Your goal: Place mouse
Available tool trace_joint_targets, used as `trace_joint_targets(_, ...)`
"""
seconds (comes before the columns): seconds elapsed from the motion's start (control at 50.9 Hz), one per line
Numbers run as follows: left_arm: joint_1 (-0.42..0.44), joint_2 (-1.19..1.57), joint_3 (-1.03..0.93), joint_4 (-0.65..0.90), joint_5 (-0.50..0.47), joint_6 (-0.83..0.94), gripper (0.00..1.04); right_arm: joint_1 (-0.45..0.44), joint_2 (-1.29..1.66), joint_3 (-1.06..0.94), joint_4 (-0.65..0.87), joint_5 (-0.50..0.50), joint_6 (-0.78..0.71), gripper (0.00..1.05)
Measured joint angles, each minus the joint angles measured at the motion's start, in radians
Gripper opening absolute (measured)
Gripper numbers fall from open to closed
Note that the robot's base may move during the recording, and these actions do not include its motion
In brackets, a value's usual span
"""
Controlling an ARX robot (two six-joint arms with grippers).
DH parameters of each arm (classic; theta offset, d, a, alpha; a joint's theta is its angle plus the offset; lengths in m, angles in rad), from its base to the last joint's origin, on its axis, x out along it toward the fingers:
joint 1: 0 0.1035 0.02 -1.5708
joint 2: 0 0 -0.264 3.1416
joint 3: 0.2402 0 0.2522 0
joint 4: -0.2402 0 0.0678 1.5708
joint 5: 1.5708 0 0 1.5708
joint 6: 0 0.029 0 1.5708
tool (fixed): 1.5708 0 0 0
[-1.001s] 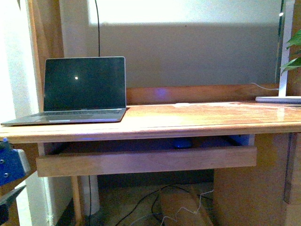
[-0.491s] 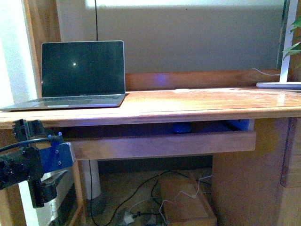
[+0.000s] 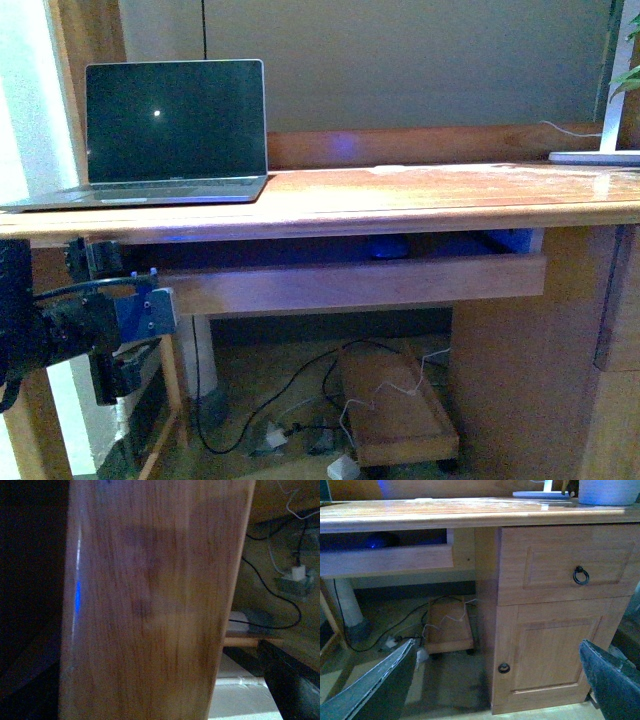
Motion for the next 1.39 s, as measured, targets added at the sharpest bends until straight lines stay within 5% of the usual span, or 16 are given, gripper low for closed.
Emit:
trace_joint_targets(0.236,-0.016,-0.172,-0.002,-0.501,0.066,-0.223,0.97,0.000,0.000,0.000,0.000,0.000,0.000,0.97)
trace_joint_targets(0.353,-0.016,-0.287,-0.031,-0.764,0.213,-0.393,0.97,0.000,0.000,0.000,0.000,0.000,0.000,0.97)
trace_joint_targets(0.53,-0.018,-0.412,-0.106,-0.947,0.406,-0.541,0.97,0.000,0.000,0.000,0.000,0.000,0.000,0.97)
trace_joint_targets(0.726,-0.035,-0.508,-0.222,-0.826,0.507,-0.792,0.97,0.000,0.000,0.000,0.000,0.000,0.000,0.97)
trace_joint_targets(0.923,-0.064,-0.655,-0.367,-0.423,0.525,-1.233,0.97,0.000,0.000,0.000,0.000,0.000,0.000,0.97)
trace_joint_targets(1.041,-0.089,-0.819,-0.462,-0.185,0.405,-1.550,0.97,0.000,0.000,0.000,0.000,0.000,0.000,0.97)
trace_joint_targets(1.158,-0.108,-0.977,-0.583,-0.137,0.190,-1.748,0.97,0.000,0.000,0.000,0.000,0.000,0.000,0.97)
trace_joint_targets(1.296,-0.137,-1.249,-0.776,-0.228,-0.071,-1.861,0.97,0.000,0.000,0.000,0.000,0.000,0.000,0.97)
trace_joint_targets(1.394,-0.215,-1.472,-0.892,-0.389,-0.391,-1.714,0.81,0.000,0.000,0.000,0.000,0.000,0.000,0.97)
